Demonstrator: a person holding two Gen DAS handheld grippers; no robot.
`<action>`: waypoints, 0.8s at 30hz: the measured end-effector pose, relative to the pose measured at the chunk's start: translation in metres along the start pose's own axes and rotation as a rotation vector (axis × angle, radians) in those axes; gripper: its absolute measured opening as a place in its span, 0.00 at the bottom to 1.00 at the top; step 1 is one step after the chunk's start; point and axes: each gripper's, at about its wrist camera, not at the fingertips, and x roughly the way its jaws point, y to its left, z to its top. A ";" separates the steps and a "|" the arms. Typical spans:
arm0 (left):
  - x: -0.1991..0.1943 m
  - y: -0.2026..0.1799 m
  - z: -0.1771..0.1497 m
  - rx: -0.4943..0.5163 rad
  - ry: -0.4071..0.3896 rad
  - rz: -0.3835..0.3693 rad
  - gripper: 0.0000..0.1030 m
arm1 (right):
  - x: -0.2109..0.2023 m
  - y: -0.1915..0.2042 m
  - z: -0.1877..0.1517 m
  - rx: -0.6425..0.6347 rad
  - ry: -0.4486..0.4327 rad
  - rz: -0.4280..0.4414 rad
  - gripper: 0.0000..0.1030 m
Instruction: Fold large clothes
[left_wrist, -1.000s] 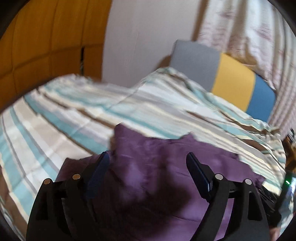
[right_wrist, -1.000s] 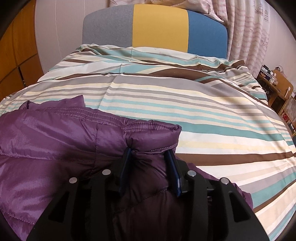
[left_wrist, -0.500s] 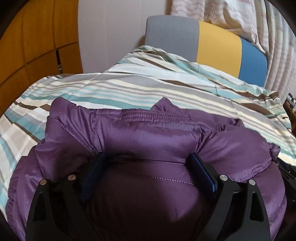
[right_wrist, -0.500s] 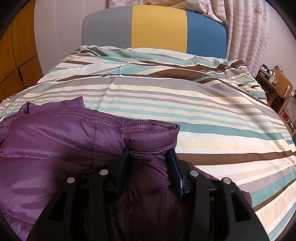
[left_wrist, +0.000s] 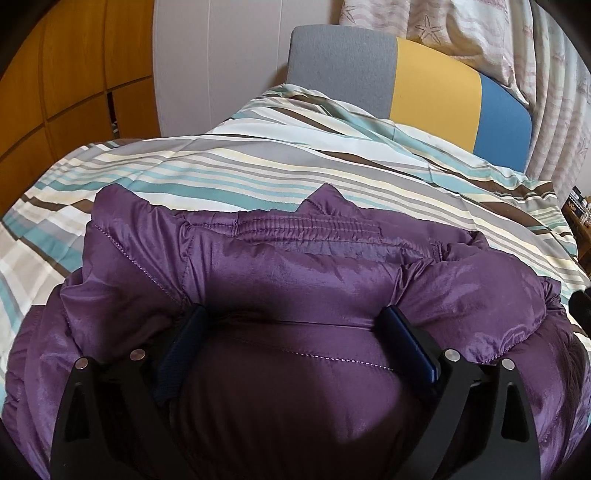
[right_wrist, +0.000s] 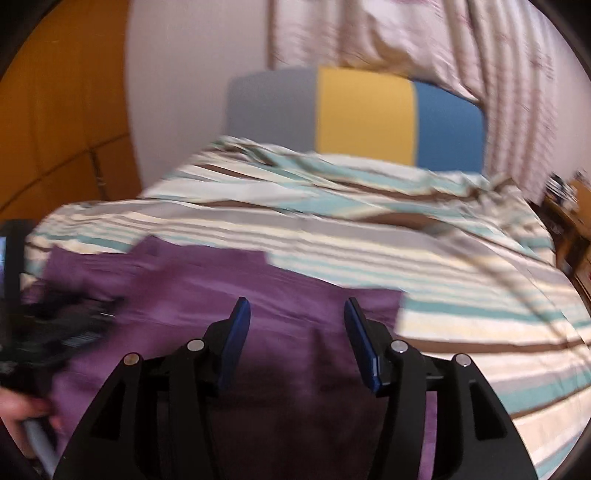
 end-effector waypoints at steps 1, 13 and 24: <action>0.000 0.000 0.000 -0.001 0.000 -0.001 0.92 | 0.003 0.007 0.002 -0.011 0.012 0.023 0.52; 0.002 0.001 0.000 -0.004 0.007 0.002 0.94 | 0.081 0.036 -0.015 -0.064 0.193 0.030 0.54; -0.028 0.027 0.014 -0.037 0.027 0.018 0.94 | 0.079 0.035 -0.014 -0.059 0.167 0.022 0.58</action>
